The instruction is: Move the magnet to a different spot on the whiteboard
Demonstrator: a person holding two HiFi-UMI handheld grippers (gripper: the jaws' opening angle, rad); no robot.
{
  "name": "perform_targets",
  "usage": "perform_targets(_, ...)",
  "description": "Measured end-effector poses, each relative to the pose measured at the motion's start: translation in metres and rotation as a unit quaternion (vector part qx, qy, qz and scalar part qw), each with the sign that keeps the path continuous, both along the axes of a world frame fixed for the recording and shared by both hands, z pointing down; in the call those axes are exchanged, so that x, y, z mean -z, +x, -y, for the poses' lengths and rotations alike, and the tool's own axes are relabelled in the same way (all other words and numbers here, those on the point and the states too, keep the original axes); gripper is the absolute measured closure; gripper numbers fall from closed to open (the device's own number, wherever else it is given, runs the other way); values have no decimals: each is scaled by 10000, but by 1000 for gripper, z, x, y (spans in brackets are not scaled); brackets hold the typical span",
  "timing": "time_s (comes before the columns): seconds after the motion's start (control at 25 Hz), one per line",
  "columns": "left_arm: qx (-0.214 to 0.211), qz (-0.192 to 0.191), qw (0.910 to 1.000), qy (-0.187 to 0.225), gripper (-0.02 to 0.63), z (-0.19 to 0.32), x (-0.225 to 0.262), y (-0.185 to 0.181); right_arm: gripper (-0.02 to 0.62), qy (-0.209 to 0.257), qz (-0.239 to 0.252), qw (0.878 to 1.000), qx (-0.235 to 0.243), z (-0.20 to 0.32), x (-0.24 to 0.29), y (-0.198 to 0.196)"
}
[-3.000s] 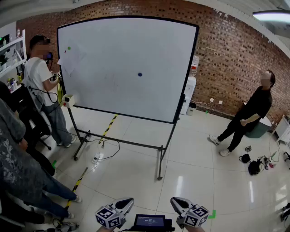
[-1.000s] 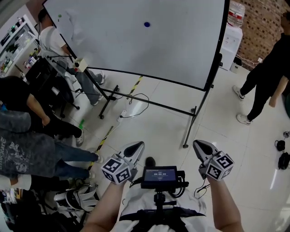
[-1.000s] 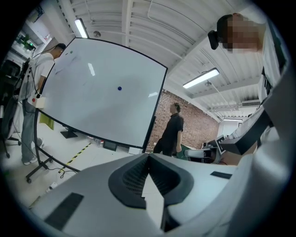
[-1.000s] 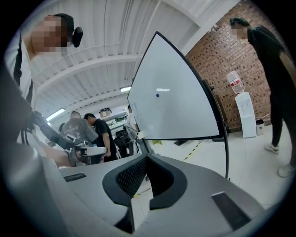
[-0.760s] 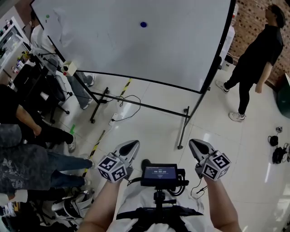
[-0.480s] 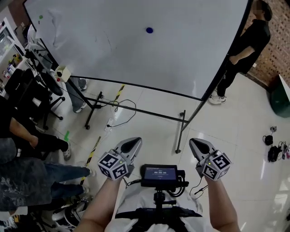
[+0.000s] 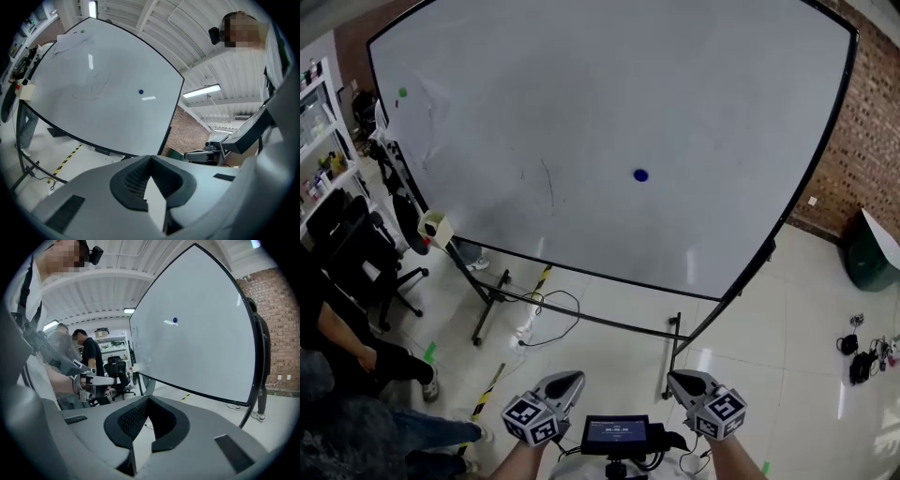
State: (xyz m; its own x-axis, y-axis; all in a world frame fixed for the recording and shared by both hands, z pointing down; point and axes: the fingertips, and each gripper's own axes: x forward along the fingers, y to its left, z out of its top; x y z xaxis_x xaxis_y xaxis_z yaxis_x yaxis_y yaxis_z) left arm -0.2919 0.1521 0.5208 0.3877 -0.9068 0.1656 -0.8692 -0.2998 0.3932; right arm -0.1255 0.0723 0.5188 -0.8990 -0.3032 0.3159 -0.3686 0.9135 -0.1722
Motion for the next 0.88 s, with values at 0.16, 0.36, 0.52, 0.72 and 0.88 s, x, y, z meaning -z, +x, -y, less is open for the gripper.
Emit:
perform_targets(0.16, 307, -125, 9994, -132, 574, -2, -5, -26, 563, 42, -62, 10000, 51, 18, 11, -21)
perform_targets(0.36, 473, -121, 9987, -139, 574, 10, -3, -46, 563, 60, -18, 9995, 298, 48, 14, -58)
perform_targets(0.52, 799, -140, 9966, -169, 574, 27, 0, -64, 563, 18, 196, 9983, 544, 66, 20, -79)
perform_targets(0.72, 679, 39, 9974, -244, 574, 75, 6, -43, 563, -58, 527, 9976, 447, 113, 29, -66)
perform_targets(0.88, 535, 259, 9980, -210, 574, 129, 17, -19, 563, -67, 530, 9981, 320, 152, 23, -39)
